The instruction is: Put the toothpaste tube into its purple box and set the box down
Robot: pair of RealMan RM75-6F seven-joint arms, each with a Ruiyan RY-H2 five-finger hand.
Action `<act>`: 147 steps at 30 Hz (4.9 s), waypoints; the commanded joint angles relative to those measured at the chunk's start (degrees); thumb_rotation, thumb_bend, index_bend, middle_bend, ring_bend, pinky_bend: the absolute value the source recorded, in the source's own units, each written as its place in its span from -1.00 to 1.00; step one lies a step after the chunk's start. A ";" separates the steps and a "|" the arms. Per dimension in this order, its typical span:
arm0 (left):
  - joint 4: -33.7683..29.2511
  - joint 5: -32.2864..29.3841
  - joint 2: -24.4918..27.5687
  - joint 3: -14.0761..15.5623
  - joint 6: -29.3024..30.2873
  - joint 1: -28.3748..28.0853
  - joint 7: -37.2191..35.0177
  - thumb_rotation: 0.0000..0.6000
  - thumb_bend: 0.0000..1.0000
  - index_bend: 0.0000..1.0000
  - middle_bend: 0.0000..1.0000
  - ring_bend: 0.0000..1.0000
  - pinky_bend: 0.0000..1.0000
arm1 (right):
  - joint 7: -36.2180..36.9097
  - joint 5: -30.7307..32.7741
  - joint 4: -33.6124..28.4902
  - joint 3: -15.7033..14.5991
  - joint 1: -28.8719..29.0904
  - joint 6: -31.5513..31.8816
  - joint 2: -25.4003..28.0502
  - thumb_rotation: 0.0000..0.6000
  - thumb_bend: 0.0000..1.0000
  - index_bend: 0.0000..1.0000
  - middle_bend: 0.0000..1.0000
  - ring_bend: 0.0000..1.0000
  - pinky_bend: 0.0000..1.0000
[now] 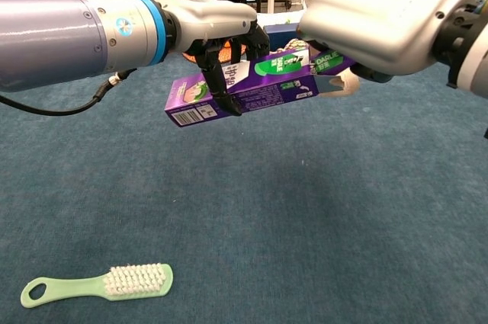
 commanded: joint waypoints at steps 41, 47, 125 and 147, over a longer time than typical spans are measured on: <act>1.95 7.35 -1.18 -1.51 -0.63 3.33 -7.67 1.00 -0.64 -0.16 -0.22 -0.35 0.13 | -7.73 1.28 -5.49 -0.18 4.98 7.48 -2.17 1.00 -0.57 -0.88 -0.85 -0.59 0.27; 3.13 8.23 -1.79 -1.54 -1.14 3.85 -8.93 1.00 -0.64 -0.15 -0.21 -0.35 0.13 | -8.41 1.04 -8.23 1.00 4.92 9.08 -0.41 1.00 -0.57 -0.88 -0.86 -0.60 0.26; 5.93 13.26 -5.67 -4.27 5.48 12.06 10.84 1.00 -0.82 -1.00 -1.00 -0.77 -0.21 | 72.98 -1.43 30.45 3.27 -10.38 -0.64 9.58 1.00 -0.74 -0.80 -0.71 -0.61 -0.24; -6.77 45.88 31.07 16.42 28.64 49.17 -36.96 1.00 -0.94 -1.00 -1.00 -1.00 -0.70 | 82.13 -11.41 26.98 -1.74 -19.51 8.45 11.55 1.00 -1.00 -0.80 -0.90 -0.90 -0.70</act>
